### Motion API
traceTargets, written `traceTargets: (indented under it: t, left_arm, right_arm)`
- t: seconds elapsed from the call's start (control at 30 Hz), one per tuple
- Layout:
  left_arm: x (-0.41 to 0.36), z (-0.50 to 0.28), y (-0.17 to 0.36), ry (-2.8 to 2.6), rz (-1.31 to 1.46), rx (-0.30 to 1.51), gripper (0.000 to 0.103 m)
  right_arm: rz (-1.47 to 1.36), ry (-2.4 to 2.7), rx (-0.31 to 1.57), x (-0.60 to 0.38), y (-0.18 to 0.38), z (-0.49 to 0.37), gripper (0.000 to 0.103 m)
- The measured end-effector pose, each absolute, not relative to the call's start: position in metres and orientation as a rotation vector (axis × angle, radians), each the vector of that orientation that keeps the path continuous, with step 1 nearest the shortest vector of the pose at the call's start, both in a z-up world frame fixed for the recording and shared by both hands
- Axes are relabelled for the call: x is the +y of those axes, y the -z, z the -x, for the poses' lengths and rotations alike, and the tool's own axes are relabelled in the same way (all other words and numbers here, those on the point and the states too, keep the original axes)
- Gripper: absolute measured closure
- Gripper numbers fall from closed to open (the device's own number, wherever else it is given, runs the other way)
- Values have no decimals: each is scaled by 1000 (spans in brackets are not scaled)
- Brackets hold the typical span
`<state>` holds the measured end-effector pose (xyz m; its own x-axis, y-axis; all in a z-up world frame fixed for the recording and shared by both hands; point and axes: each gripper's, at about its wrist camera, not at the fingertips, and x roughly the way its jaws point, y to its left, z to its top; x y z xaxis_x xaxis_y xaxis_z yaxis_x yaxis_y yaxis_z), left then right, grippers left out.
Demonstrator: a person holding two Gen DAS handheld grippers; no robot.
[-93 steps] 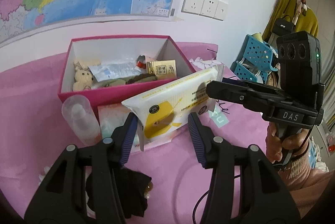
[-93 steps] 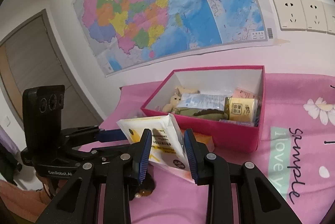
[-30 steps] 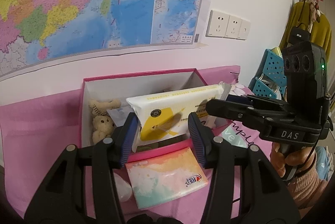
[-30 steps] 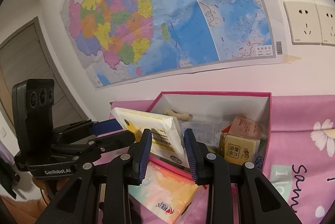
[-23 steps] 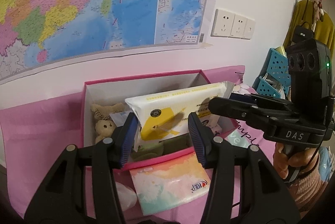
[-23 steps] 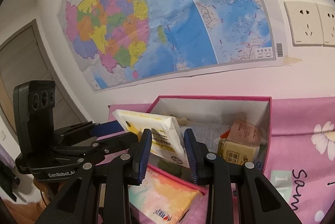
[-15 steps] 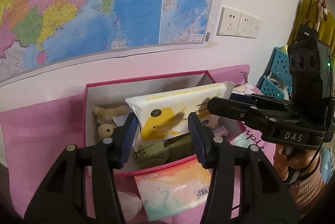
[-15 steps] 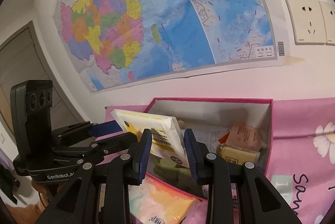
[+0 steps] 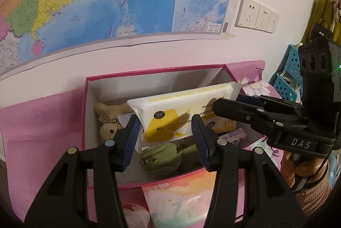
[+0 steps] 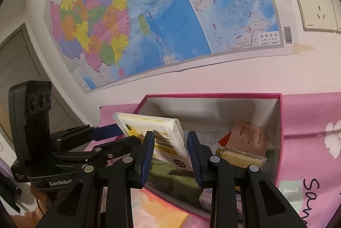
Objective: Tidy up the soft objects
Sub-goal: 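Carry the wet-wipes pack over the pink box with the right gripper, then open the right gripper to drop the wet wipes into the box, then move the right gripper to the black plush on the tablecloth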
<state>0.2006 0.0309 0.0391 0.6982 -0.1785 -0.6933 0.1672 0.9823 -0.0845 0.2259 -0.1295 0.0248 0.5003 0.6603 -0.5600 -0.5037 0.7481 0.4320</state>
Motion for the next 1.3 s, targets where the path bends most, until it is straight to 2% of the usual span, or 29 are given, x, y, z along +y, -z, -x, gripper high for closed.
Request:
traceTargets:
  t: [0.57, 0.67, 0.93, 1.2, 1.3]
  left_arm:
    - [37, -235, -26, 125, 57, 869, 51]
    - [41, -231, -28, 110, 68, 859, 51]
    - [42, -189, -44, 121, 19, 747, 51]
    - [49, -113, -53, 202, -5, 654, 51]
    - [59, -84, -46, 204, 2, 639, 47]
  right_arm:
    - [-228, -630, 854, -115, 5, -260, 68]
    - [-238, -602, 855, -120, 7, -260, 57]
    - [-218, -637, 825, -131, -3, -237, 57]
    - [-149, -792, 772, -132, -25, -172, 57]
    - [-108, -877, 769, -129, -30, -143, 57]
